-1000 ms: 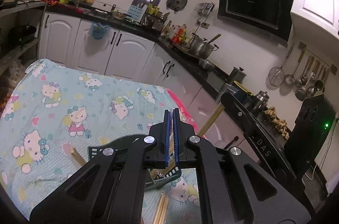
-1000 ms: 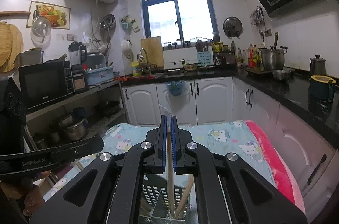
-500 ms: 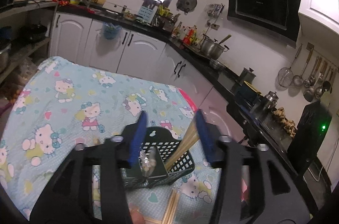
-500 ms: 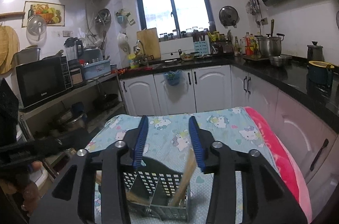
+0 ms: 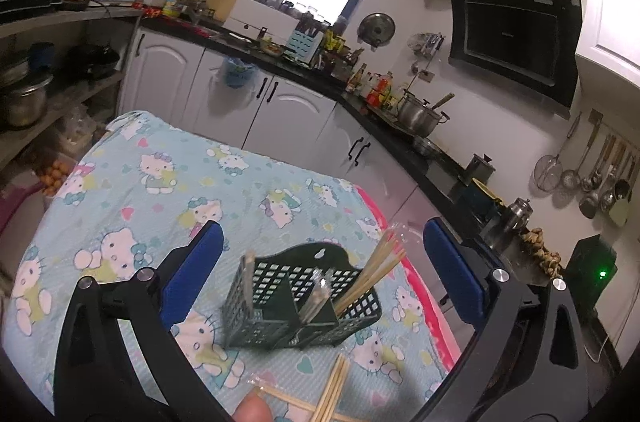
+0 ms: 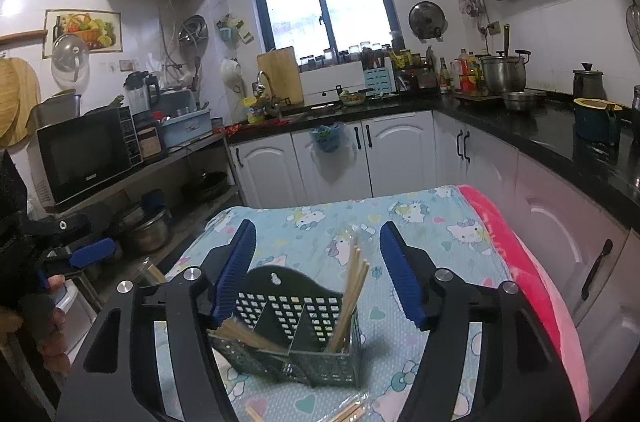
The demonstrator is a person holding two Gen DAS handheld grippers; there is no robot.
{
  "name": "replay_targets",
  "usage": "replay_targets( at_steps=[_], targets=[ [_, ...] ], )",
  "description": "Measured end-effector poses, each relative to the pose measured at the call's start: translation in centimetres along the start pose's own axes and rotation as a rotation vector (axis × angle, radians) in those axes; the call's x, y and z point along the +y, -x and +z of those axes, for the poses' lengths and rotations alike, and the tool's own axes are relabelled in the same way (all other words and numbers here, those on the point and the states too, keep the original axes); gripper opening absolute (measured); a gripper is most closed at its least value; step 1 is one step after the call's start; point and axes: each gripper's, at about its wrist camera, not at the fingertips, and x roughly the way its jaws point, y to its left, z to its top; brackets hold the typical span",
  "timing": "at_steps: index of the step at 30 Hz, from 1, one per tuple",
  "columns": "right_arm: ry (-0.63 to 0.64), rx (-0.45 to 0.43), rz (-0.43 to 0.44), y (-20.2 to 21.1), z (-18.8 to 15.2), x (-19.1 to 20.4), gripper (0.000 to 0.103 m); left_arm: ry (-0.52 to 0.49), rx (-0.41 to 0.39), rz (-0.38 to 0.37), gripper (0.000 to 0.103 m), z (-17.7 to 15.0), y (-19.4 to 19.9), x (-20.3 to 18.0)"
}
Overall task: Organize utensils
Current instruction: 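Open both grippers to release the chopsticks into the basket, then withdraw both open grippers from the basket toward the remaining chopsticks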
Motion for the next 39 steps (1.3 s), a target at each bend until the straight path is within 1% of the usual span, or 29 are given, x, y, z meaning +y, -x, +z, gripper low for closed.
replay_targets(
  at_steps=[8, 15, 27, 39],
  targets=[
    [0.019, 0.003, 0.016, 2.1, -0.8, 0.8, 0.064, 0.024, 0.003, 0.000, 0.092, -1.4, 1.6, 1.0],
    [0.031, 0.018, 0.024, 3.3, -1.5, 1.2, 0.064, 0.045, 0.027, 0.015, 0.092, -3.5, 2.7, 2.0],
    [0.055, 0.063, 0.024, 4.1, -3.2, 1.8, 0.064, 0.048, 0.084, 0.062, 0.092, -6.4, 3.7, 3.8],
    [0.083, 0.124, 0.031, 4.5, -5.7, 2.7, 0.064, 0.042, 0.147, 0.104, 0.092, -9.3, 4.7, 5.0]
  ],
)
